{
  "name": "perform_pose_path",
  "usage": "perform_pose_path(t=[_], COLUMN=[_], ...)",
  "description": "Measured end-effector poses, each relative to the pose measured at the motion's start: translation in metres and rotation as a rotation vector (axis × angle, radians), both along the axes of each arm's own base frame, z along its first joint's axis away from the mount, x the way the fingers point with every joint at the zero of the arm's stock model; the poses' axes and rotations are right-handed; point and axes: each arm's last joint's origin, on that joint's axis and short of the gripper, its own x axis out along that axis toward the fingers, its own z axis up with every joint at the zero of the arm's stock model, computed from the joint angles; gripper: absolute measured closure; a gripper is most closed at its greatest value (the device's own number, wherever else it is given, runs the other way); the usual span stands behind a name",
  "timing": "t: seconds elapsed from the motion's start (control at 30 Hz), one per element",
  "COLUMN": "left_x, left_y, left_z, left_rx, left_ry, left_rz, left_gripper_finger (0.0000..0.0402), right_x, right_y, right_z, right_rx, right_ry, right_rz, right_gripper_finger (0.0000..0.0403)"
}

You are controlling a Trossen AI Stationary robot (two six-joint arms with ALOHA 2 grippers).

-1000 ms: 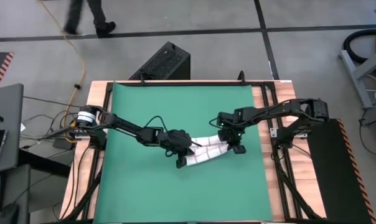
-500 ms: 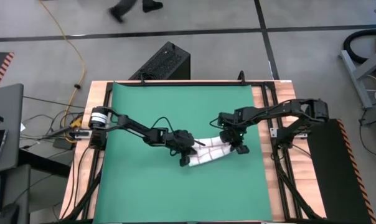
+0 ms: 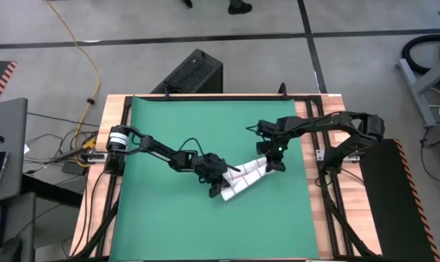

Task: Roll towel
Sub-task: Roll the white towel

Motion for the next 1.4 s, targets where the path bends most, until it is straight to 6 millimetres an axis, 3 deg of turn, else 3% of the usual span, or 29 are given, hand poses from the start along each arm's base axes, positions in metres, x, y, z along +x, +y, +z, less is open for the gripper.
perform_pose_path(t=[0.3, 0.7, 1.03, 1.4], left_x=[0.000, -0.001, -0.001, -0.002], left_y=[-0.001, -0.002, -0.003, -0.003], left_z=[0.000, 0.000, 0.000, 0.004], left_rx=[-0.051, -0.099, -0.134, -0.166], left_ry=[0.003, 0.025, 0.034, 0.044], left_rz=[-0.033, -0.044, -0.043, -0.019], left_gripper_finger=[0.0401, 0.0401, 0.0401, 0.0401], right_x=[0.012, 0.024, 0.034, 0.039], right_y=[-0.009, -0.018, -0.032, -0.035], right_z=[-0.014, -0.001, -0.019, -0.044], right_rx=[0.068, 0.071, 0.116, 0.138], right_ry=[0.058, 0.042, 0.073, 0.161], right_rz=[-0.156, -0.190, -0.343, -0.376], right_gripper_finger=[0.0349, 0.0349, 0.0349, 0.0349])
